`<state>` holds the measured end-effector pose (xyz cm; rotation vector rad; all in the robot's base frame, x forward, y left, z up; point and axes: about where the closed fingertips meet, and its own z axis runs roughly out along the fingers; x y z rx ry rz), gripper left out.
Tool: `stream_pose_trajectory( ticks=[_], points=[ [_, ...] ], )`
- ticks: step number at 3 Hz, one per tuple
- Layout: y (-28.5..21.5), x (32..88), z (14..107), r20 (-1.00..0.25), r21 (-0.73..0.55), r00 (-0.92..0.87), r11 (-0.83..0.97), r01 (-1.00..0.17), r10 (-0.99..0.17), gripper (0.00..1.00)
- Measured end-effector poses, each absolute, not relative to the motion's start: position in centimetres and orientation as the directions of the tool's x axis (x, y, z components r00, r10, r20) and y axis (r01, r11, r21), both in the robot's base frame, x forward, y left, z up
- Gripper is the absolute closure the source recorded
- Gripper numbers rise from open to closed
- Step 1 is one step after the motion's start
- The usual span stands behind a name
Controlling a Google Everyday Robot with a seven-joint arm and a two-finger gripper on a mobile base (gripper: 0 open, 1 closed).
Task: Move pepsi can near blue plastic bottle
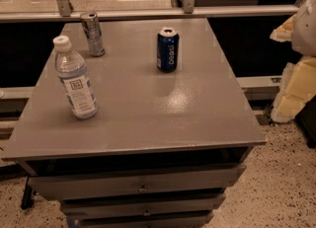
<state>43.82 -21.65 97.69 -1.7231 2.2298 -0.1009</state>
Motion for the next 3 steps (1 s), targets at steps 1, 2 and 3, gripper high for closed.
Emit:
stream_pose_trajectory(
  ticks=[1,2,3],
  points=[
    [-21.6,43.8,97.7,-0.208,-0.249,-0.221,0.27,-0.93,-0.953,0.0],
    [-19.9,45.0,97.6,-0.291,-0.262,-0.203,0.281,-0.923,-0.935,0.0],
    [-16.1,47.7,97.3,-0.461,-0.247,-0.185,0.326,-0.913,-0.868,0.0]
  ],
)
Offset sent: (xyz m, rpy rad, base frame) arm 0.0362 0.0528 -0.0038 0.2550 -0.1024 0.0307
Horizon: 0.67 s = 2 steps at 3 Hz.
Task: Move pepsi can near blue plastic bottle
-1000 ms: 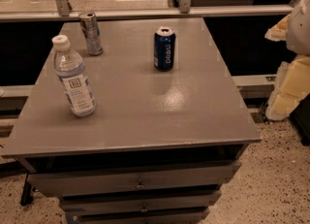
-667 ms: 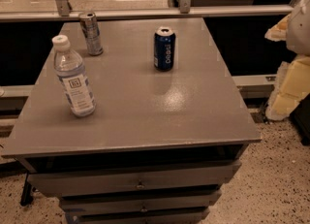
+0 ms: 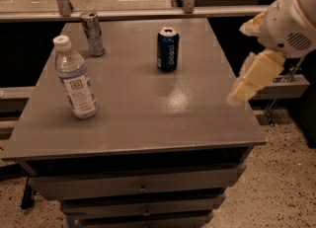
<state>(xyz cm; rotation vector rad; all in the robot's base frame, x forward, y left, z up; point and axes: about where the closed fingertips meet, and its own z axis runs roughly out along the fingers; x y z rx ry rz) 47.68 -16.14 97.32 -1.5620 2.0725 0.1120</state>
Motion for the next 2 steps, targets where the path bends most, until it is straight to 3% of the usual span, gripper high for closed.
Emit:
stream_pose_trajectory(
  ticks=[2],
  points=[
    [-6.6,54.3,95.8,-0.755,-0.172,-0.126,0.38,-0.909,-0.643,0.0]
  ],
)
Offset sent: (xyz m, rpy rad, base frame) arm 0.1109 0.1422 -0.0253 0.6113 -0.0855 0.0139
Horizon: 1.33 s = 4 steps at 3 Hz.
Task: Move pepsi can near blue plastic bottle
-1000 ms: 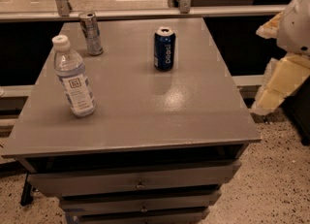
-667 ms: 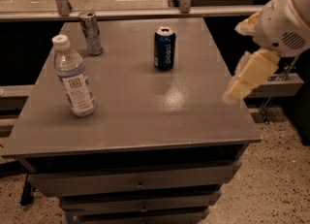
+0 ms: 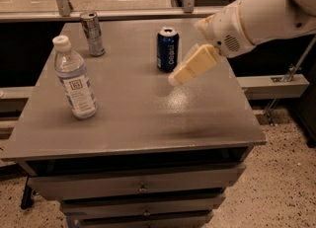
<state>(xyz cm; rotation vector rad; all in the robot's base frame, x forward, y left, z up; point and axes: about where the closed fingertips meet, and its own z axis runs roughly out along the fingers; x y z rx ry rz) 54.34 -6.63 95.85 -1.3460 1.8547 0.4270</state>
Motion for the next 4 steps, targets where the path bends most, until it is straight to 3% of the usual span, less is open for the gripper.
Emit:
stream_pose_trajectory(
  ticks=[1,2,4],
  points=[
    [-3.1,57.2,95.4,-0.832,-0.143,-0.118,0.414,-0.899,-0.543,0.0],
    [-3.1,57.1,95.4,-0.831,-0.142,-0.118,0.413,-0.9,-0.544,0.0],
    [-4.0,60.0,94.0,-0.912,-0.108,-0.123,0.519,-0.848,-0.392,0.0]
  ],
)
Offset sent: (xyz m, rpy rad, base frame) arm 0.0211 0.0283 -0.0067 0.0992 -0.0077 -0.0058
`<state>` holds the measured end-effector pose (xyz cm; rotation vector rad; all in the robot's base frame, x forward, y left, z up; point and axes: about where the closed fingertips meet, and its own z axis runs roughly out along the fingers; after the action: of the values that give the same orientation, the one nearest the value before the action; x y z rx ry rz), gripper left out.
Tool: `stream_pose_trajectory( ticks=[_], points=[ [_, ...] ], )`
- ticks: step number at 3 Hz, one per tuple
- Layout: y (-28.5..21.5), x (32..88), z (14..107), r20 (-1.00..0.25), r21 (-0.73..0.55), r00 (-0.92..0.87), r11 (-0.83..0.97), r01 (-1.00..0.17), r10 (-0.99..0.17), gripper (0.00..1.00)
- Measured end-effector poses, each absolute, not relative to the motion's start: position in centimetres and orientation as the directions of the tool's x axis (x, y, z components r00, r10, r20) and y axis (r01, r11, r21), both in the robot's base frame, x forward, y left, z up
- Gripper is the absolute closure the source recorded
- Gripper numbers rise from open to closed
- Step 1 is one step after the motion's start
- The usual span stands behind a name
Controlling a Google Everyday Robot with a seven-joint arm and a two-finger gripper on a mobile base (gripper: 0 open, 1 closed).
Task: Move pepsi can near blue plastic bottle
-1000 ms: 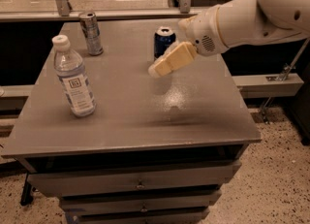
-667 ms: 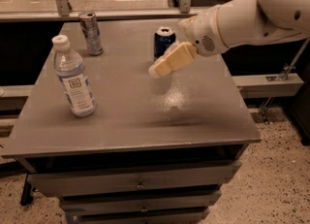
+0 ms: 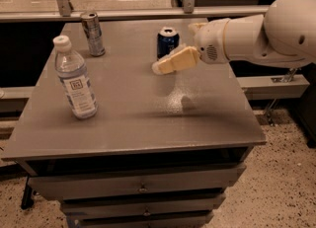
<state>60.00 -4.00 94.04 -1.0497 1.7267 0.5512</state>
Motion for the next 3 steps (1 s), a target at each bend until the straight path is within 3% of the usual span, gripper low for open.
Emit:
stream_pose_trajectory(
  ticks=[3],
  points=[
    [-5.0,67.2,91.3,-0.967,-0.132,-0.034,0.61,-0.781,-0.253,0.0]
  ],
)
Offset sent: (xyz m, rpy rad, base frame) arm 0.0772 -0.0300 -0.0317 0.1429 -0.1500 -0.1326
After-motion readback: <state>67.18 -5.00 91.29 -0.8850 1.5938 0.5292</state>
